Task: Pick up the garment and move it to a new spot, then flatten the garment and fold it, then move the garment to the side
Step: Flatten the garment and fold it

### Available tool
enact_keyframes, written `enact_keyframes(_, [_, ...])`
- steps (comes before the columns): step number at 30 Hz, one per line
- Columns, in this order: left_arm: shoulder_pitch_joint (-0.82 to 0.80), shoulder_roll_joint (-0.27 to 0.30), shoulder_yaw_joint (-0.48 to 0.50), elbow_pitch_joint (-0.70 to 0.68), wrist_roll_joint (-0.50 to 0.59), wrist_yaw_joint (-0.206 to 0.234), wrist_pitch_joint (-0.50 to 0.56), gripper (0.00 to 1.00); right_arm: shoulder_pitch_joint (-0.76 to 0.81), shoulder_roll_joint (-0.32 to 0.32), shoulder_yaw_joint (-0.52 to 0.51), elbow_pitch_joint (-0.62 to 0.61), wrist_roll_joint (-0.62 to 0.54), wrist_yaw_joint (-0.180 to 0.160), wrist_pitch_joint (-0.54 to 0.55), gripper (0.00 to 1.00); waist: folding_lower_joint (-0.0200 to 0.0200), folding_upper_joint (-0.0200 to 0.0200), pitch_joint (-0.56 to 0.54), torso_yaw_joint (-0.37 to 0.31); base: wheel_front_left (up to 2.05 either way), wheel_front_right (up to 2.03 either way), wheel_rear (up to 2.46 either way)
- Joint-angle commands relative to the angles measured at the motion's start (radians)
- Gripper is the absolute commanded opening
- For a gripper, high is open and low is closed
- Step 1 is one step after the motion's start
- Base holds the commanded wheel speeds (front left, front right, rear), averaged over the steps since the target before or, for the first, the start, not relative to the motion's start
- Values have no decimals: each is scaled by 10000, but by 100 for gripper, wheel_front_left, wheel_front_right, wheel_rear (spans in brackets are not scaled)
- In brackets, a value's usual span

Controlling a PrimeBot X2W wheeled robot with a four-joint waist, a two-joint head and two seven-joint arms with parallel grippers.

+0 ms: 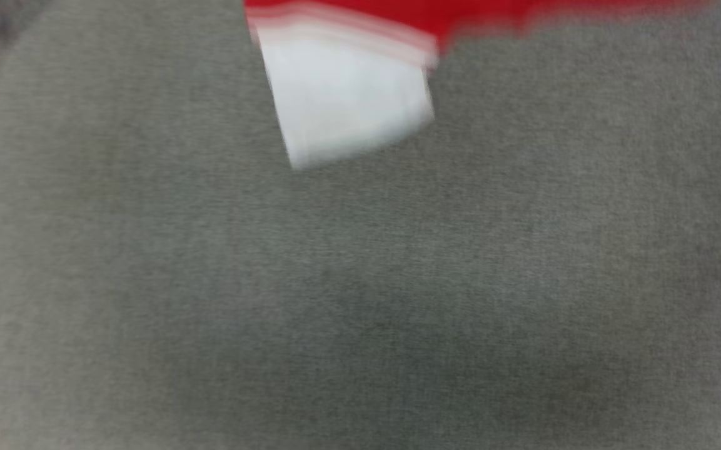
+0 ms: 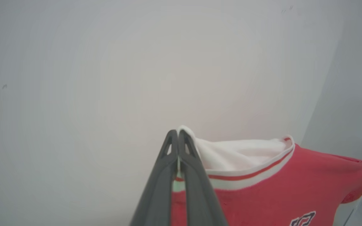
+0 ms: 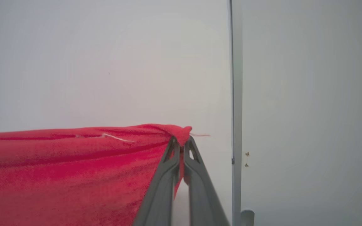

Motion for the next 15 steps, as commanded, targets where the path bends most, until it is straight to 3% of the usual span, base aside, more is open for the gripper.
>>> enact_keyframes(1, [-901, -30, 362, 627, 50, 147, -394, 0, -564, 56, -273, 298, -168, -18, -361, 0, 0, 0, 573, -554, 0, 0, 0])
enact_keyframes(7, [-2483, -702, 855, 2064, -84, -109, -913, 0, -1679, 382, -238, 1070, -356, -26, -808, 0, 0, 0, 558, -663, 0, 0, 0])
enact_keyframes(11, [-1747, -1064, 689, 2404, -471, -236, -912, 0, -969, 475, 195, 1129, -97, -24, -716, 0, 0, 0, 500, -643, 0, 0, 0])
enact_keyframes(15, [-461, -1156, 253, 1550, -1053, -252, -866, 0, 80, 281, 888, 617, 314, -17, -523, 0, 0, 0, 413, -577, 0, 0, 0])
